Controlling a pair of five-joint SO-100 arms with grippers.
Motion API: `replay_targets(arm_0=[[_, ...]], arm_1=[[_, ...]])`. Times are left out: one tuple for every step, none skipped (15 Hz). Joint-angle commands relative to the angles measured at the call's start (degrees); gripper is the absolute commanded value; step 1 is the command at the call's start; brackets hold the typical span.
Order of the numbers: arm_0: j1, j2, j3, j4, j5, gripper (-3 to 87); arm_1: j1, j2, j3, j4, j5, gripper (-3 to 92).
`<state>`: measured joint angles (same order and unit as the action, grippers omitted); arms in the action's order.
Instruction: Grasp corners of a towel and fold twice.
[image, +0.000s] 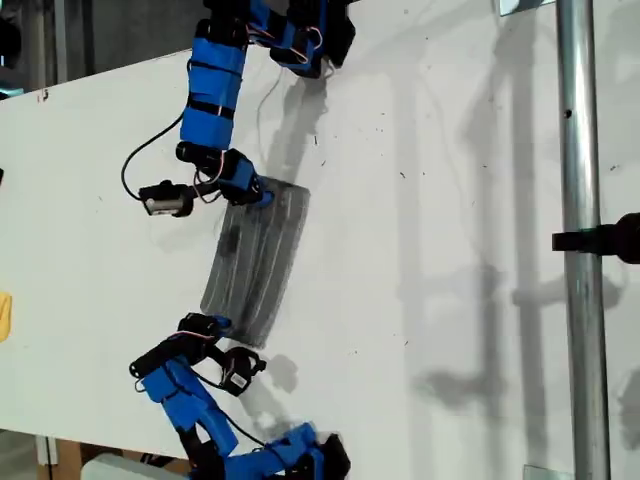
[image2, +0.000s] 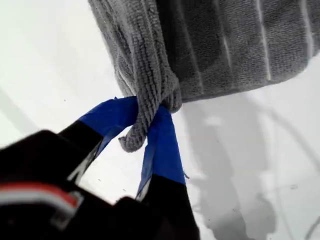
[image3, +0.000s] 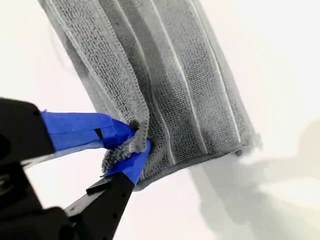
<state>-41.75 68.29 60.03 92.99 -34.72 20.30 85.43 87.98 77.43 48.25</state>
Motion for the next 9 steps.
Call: replay_targets(arm_0=[[-3.8, -2.6, -9.9, 0.2, 2.0, -2.9], [-4.9, -2.9, -10.5, -1.2, 2.5, -2.9], [-5.9, -2.5, -10.5, -2.7, 2.9, -2.9], [-6.8, -2.0, -10.5, -4.1, 2.9, -2.9], [-7.4, -1.6, -10.5, -5.6, 3.5, -2.9], [-7.8, -1.1, -10.5, -7.0, 3.9, -2.9], [-8.1, -0.3, -10.1, -8.7, 4.5, -2.9], [-8.2, 0.7, -9.6, -10.9, 4.7, -2.9], [-8.3, 1.1, -9.5, -13.4, 5.4, -2.9]], arm_1=[[4.2, 4.1, -0.4, -1.0, -3.0, -0.3], [6.0, 4.3, -0.4, -1.0, -4.0, -0.3], [7.8, 4.6, -0.4, -1.0, -5.1, -0.3], [10.1, 5.0, -0.4, -1.0, -6.6, -0.3], [13.0, 5.9, -0.4, -1.1, -8.3, -0.3], [15.9, 7.6, -0.4, -1.4, -9.8, -0.3], [18.7, 9.9, -0.4, -1.9, -11.0, -0.3], [21.2, 12.8, -0.4, -2.9, -12.3, -0.3], [22.9, 16.0, -0.4, -4.3, -13.5, -0.3]])
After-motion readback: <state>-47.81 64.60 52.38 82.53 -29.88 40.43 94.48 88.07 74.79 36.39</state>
